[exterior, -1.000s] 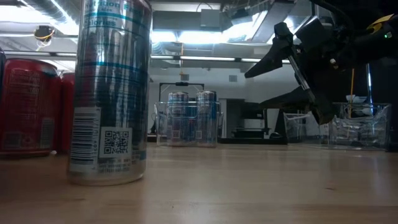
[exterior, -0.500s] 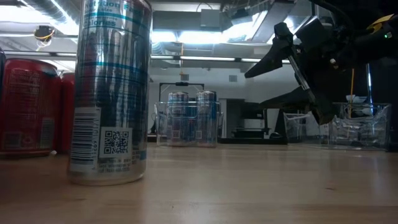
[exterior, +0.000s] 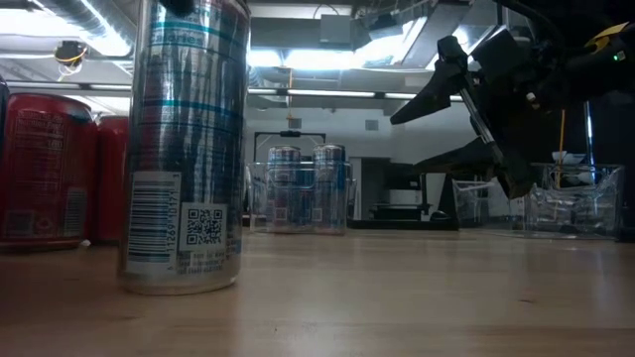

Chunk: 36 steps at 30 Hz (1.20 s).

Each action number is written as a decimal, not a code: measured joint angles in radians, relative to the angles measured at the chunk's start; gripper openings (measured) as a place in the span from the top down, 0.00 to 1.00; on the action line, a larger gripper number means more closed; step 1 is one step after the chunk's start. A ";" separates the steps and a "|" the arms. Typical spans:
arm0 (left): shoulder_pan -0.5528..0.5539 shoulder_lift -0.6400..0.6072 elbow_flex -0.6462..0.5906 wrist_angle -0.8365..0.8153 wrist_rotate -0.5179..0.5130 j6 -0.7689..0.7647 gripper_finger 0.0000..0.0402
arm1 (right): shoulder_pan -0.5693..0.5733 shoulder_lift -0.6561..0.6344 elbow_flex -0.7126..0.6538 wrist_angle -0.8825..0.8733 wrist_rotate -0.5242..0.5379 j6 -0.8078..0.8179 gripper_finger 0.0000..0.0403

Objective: Sort soda cans
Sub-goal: Put the blue soda can into the middle transparent bin

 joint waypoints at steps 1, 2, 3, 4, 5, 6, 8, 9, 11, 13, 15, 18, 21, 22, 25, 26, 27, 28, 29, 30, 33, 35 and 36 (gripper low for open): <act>0.000 0.000 -0.003 -0.001 0.000 0.000 0.25 | 0.000 0.000 0.000 0.000 0.001 0.000 0.23; 0.002 0.000 -0.005 -0.001 0.000 0.000 0.25 | 0.000 0.000 0.000 0.000 0.003 0.000 0.23; 0.004 0.000 -0.012 0.008 0.004 0.000 0.25 | 0.000 0.000 0.000 0.000 0.008 0.000 0.23; 0.007 0.000 -0.017 0.012 0.013 -0.001 0.25 | 0.000 0.000 0.000 0.000 0.009 0.000 0.23; 0.010 0.000 -0.022 0.011 0.017 -0.004 0.25 | 0.000 0.000 0.000 0.000 0.009 0.000 0.23; 0.012 0.000 -0.027 0.011 0.019 -0.010 0.25 | 0.000 0.000 0.000 0.000 0.009 0.000 0.23; 0.019 0.000 -0.032 0.017 0.026 -0.017 0.27 | 0.000 0.000 0.000 0.000 0.010 0.000 0.23; 0.021 0.003 -0.033 0.019 0.030 -0.018 0.28 | 0.000 0.000 0.000 0.000 0.010 0.000 0.23; 0.026 0.005 -0.033 0.034 0.035 -0.012 0.33 | 0.000 0.000 0.000 0.005 0.010 -0.001 0.23; 0.026 0.005 -0.033 0.050 0.036 0.001 0.39 | 0.000 0.000 0.000 0.006 0.016 -0.002 0.23; 0.030 0.005 -0.033 0.061 0.037 0.009 0.43 | 0.000 0.000 0.000 0.006 0.024 -0.002 0.23; 0.036 0.005 -0.033 0.058 0.038 0.012 0.43 | 0.000 0.000 0.000 0.006 0.027 -0.002 0.23; 0.043 0.005 -0.025 0.053 0.037 0.019 0.43 | 0.000 0.000 0.000 0.005 0.028 -0.003 0.23; 0.046 0.002 -0.017 0.051 0.036 0.028 0.43 | 0.000 0.000 0.000 0.005 0.028 -0.003 0.23; 0.051 -0.022 0.026 0.025 0.009 0.051 0.43 | 0.000 0.000 0.000 0.005 0.029 -0.003 0.23; 0.052 -0.034 0.044 0.007 -0.012 0.058 0.43 | 0.000 0.000 0.000 0.005 0.030 -0.003 0.23; 0.055 -0.047 0.061 -0.014 -0.032 0.067 0.43 | 0.000 0.000 0.000 0.006 0.030 -0.003 0.23; 0.059 -0.060 0.079 -0.037 -0.053 0.080 0.43 | 0.000 0.000 0.000 0.006 0.030 -0.003 0.23; 0.066 -0.074 0.093 -0.056 -0.075 0.089 0.43 | 0.000 0.000 0.000 0.006 0.030 -0.003 0.23; 0.076 -0.087 0.106 -0.071 -0.091 0.101 0.43 | 0.000 0.000 0.000 0.006 0.030 -0.003 0.23; 0.114 -0.129 0.141 -0.098 -0.137 0.137 0.43 | 0.000 0.000 0.000 0.006 0.030 -0.002 0.23; 0.148 -0.161 0.156 -0.103 -0.153 0.162 0.43 | 0.000 0.000 0.000 0.007 0.031 -0.002 0.23; 0.168 -0.173 0.163 -0.102 -0.155 0.173 0.43 | 0.000 0.000 0.000 0.007 0.031 -0.001 0.23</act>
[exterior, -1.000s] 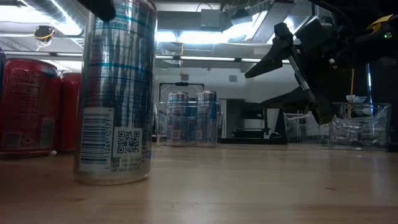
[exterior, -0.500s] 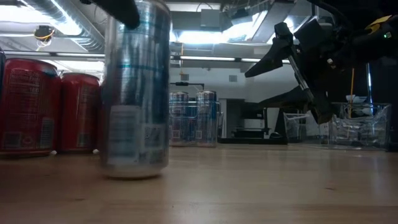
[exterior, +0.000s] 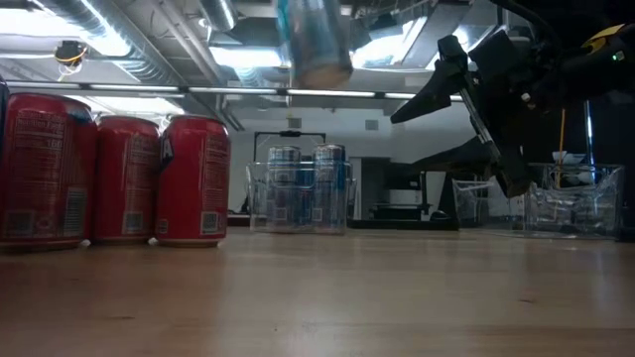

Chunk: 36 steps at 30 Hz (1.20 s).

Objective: Sort soda cans
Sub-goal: Put the blue soda can into the middle transparent bin

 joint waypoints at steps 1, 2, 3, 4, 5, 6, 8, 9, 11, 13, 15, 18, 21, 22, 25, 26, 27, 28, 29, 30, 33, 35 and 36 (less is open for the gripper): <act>0.022 -0.014 0.005 0.003 0.002 0.014 0.43 | 0.000 0.000 0.000 0.000 0.000 0.000 0.23; 0.045 -0.025 0.008 0.003 0.001 0.025 0.43 | 0.000 0.000 0.000 0.000 0.002 0.000 0.23; 0.070 -0.037 0.009 0.002 0.002 0.040 0.43 | 0.000 0.000 0.000 0.000 0.002 0.000 0.23; 0.096 -0.050 0.010 0.002 0.002 0.049 0.43 | 0.000 0.000 0.000 0.000 0.002 0.001 0.23; 0.124 -0.059 0.014 0.004 0.001 0.064 0.43 | 0.000 0.000 0.000 0.000 0.002 0.001 0.23; 0.153 -0.068 0.016 0.009 0.000 0.073 0.43 | 0.000 0.000 0.000 0.000 0.002 0.001 0.23; 0.212 -0.084 0.018 0.018 -0.001 0.096 0.43 | 0.000 0.000 0.000 0.000 0.004 0.001 0.23; 0.241 -0.089 0.018 0.019 -0.001 0.106 0.43 | 0.000 0.000 0.000 0.000 0.007 0.001 0.23; 0.300 -0.093 0.018 0.029 -0.001 0.129 0.43 | 0.000 0.000 0.000 -0.002 0.012 0.001 0.23; 0.359 -0.093 0.018 0.045 0.000 0.154 0.43 | 0.000 0.000 0.000 -0.002 0.015 0.002 0.23; 0.416 -0.093 0.018 0.057 0.002 0.175 0.43 | 0.000 0.000 0.000 -0.006 0.023 0.002 0.23; 0.498 -0.090 0.018 0.082 0.010 0.199 0.42 | 0.000 0.000 0.000 -0.011 0.025 0.002 0.23; 0.578 -0.089 0.018 0.102 0.041 0.206 0.42 | 0.000 0.000 0.000 -0.023 0.031 0.003 0.23; 0.605 -0.089 0.018 0.109 0.064 0.201 0.42 | 0.000 0.000 0.000 -0.029 0.034 0.004 0.23; 0.682 -0.084 0.018 0.122 0.165 0.172 0.42 | 0.000 0.000 0.000 -0.041 0.049 0.019 0.23; 0.704 -0.078 0.018 0.125 0.202 0.165 0.42 | 0.000 0.000 0.000 -0.045 0.053 0.027 0.23; 0.724 -0.074 0.018 0.129 0.230 0.154 0.42 | 0.000 0.000 0.000 -0.049 0.058 0.029 0.23; 0.742 -0.061 0.018 0.135 0.248 0.147 0.42 | 0.000 0.000 0.000 -0.050 0.060 0.030 0.23; 0.754 -0.049 0.018 0.149 0.262 0.142 0.42 | 0.000 0.000 0.000 -0.049 0.065 0.030 0.23; 0.763 -0.037 0.018 0.165 0.272 0.140 0.42 | 0.000 0.000 0.000 -0.049 0.067 0.030 0.23; 0.785 0.014 0.018 0.196 0.279 0.147 0.42 | 0.000 0.000 0.000 -0.048 0.072 0.034 0.23; 0.800 0.048 0.018 0.214 0.280 0.162 0.42 | 0.000 0.000 -0.001 -0.049 0.073 0.036 0.23; 0.809 0.064 0.017 0.220 0.280 0.162 0.42 | 0.000 0.000 -0.001 -0.052 0.073 0.040 0.23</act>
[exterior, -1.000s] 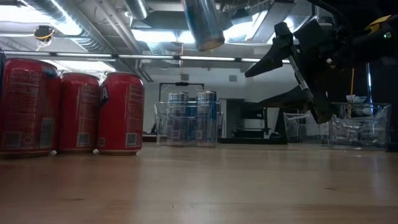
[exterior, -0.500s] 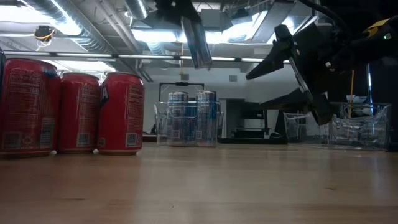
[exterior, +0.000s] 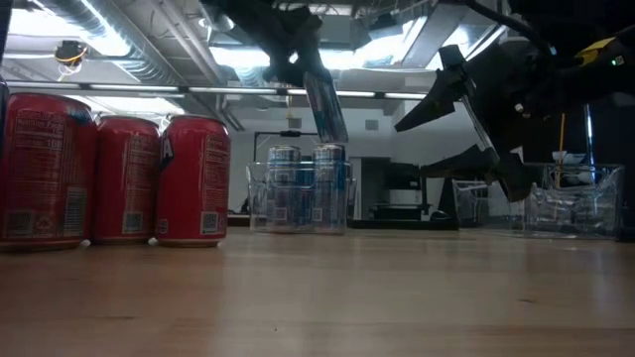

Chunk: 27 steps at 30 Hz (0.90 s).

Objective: Sort soda cans
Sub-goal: Put the blue soda can into the middle transparent bin

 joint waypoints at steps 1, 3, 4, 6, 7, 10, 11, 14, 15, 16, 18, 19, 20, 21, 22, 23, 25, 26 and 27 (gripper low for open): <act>0.010 0.015 0.000 0.005 0.001 -0.006 0.42 | 0.000 0.000 0.000 -0.004 0.000 0.005 0.23; 0.034 0.047 0.010 0.006 0.003 -0.017 0.42 | 0.000 0.000 0.000 -0.007 0.000 0.012 0.23; 0.047 0.063 0.016 0.005 0.001 -0.023 0.42 | 0.000 0.000 0.000 -0.007 0.000 0.012 0.23; 0.067 0.087 0.027 0.017 0.005 -0.050 0.42 | 0.000 0.000 0.000 -0.010 0.001 0.012 0.23; 0.074 0.099 0.026 0.010 0.011 -0.064 0.42 | 0.000 0.000 0.000 -0.010 0.001 0.012 0.23; 0.083 0.148 0.020 -0.006 0.029 -0.072 0.42 | 0.000 0.000 0.000 -0.012 0.001 0.016 0.23; 0.082 0.161 0.019 -0.006 0.032 -0.073 0.42 | 0.000 0.000 0.000 -0.016 0.001 0.019 0.23; 0.079 0.186 0.020 0.026 0.045 -0.079 0.42 | 0.000 0.000 0.000 -0.035 0.001 0.039 0.23; 0.078 0.195 0.022 0.033 0.045 -0.078 0.42 | 0.000 0.000 0.000 -0.040 0.001 0.047 0.23; 0.078 0.205 0.023 0.035 0.046 -0.078 0.42 | 0.000 0.000 0.000 -0.048 0.001 0.052 0.23; 0.076 0.225 0.022 0.036 0.045 -0.078 0.42 | 0.000 0.000 0.000 -0.062 0.003 0.064 0.23; 0.073 0.233 0.021 0.041 0.045 -0.078 0.42 | 0.000 0.000 0.000 -0.062 0.005 0.067 0.23; 0.072 0.240 0.020 0.050 0.043 -0.078 0.42 | 0.000 0.000 0.000 -0.060 0.010 0.068 0.23; 0.072 0.245 0.020 0.062 0.044 -0.078 0.42 | 0.000 0.000 0.000 -0.060 0.011 0.068 0.23; 0.072 0.249 0.020 0.071 0.045 -0.079 0.42 | 0.000 0.000 0.000 -0.061 0.011 0.068 0.23; 0.072 0.254 0.021 0.072 0.045 -0.079 0.42 | 0.000 0.000 0.000 -0.061 0.011 0.068 0.23; 0.072 0.270 0.021 0.071 0.045 -0.095 0.42 | 0.000 0.000 0.000 -0.061 0.012 0.068 0.23; 0.072 0.277 0.021 0.072 0.045 -0.106 0.42 | 0.000 0.000 0.000 -0.061 0.011 0.068 0.23; 0.072 0.286 0.021 0.073 0.045 -0.115 0.42 | 0.000 0.000 0.000 -0.061 0.011 0.068 0.23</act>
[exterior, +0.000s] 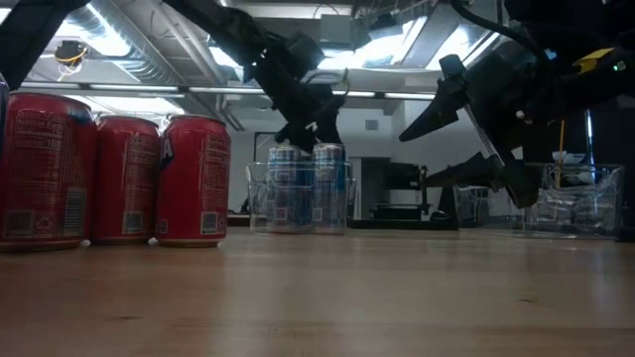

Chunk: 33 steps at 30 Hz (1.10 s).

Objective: Sort soda cans
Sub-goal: Put the blue soda can into the middle transparent bin

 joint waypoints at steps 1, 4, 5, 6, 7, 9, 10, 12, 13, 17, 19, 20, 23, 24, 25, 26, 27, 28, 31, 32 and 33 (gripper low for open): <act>0.000 0.005 0.000 0.003 0.000 -0.004 0.41 | 0.000 0.000 0.000 0.000 0.000 0.000 0.23; -0.002 0.012 0.000 0.016 0.001 -0.015 0.40 | 0.000 0.000 0.000 -0.001 0.000 0.000 0.23; -0.002 0.013 0.000 0.015 0.001 -0.015 0.39 | 0.000 0.000 0.000 -0.002 0.000 0.000 0.23; -0.002 0.014 -0.001 0.019 0.001 -0.015 0.38 | 0.000 0.000 0.000 -0.002 0.000 0.000 0.23; -0.002 0.015 -0.003 0.023 0.000 -0.015 0.38 | 0.000 0.000 0.000 -0.002 0.000 0.000 0.23; -0.002 0.015 -0.003 0.028 0.000 -0.026 0.36 | 0.000 0.000 0.000 -0.002 0.000 0.000 0.23; -0.002 0.015 -0.003 0.034 0.000 -0.031 0.36 | 0.000 0.000 0.000 -0.002 0.000 0.000 0.23; -0.002 0.015 -0.003 0.037 0.000 -0.039 0.35 | 0.000 0.000 0.000 -0.002 0.000 0.000 0.23; -0.002 0.015 -0.003 0.037 0.000 -0.046 0.34 | 0.000 0.000 0.000 -0.002 0.000 0.000 0.23; -0.002 0.015 -0.003 0.039 -0.019 -0.061 0.34 | 0.000 0.000 0.000 -0.002 -0.001 0.000 0.23; -0.002 0.015 -0.003 0.040 -0.020 -0.067 0.34 | 0.000 0.000 0.000 -0.001 -0.001 0.000 0.23; -0.002 0.015 -0.003 0.039 -0.020 -0.068 0.34 | 0.000 0.000 0.000 -0.001 -0.001 0.000 0.23; -0.004 0.018 -0.003 0.041 -0.023 -0.069 0.34 | 0.000 0.000 0.000 -0.001 -0.001 0.004 0.23; -0.006 0.022 -0.003 0.047 -0.023 -0.070 0.34 | 0.000 0.000 0.000 -0.001 -0.001 0.006 0.23; -0.006 0.025 -0.003 0.044 -0.023 -0.072 0.34 | 0.000 0.000 0.000 -0.001 -0.002 0.008 0.23; -0.007 0.027 -0.003 0.036 -0.023 -0.071 0.34 | 0.000 0.000 0.000 -0.001 -0.002 0.010 0.23; -0.008 0.027 -0.004 0.037 -0.023 -0.068 0.34 | 0.000 0.000 0.000 -0.002 -0.003 0.017 0.23; -0.008 0.027 -0.004 0.036 -0.023 -0.061 0.34 | 0.000 0.000 0.000 -0.006 -0.007 0.024 0.23; -0.008 0.009 0.002 0.007 -0.023 -0.053 0.34 | 0.000 0.000 0.000 -0.019 -0.009 0.031 0.23; -0.008 -0.007 0.006 0.005 -0.022 -0.053 0.34 | 0.000 0.000 0.000 -0.021 -0.009 0.034 0.23; -0.010 -0.028 0.013 -0.002 -0.022 -0.055 0.34 | 0.000 0.000 0.000 -0.022 -0.009 0.034 0.23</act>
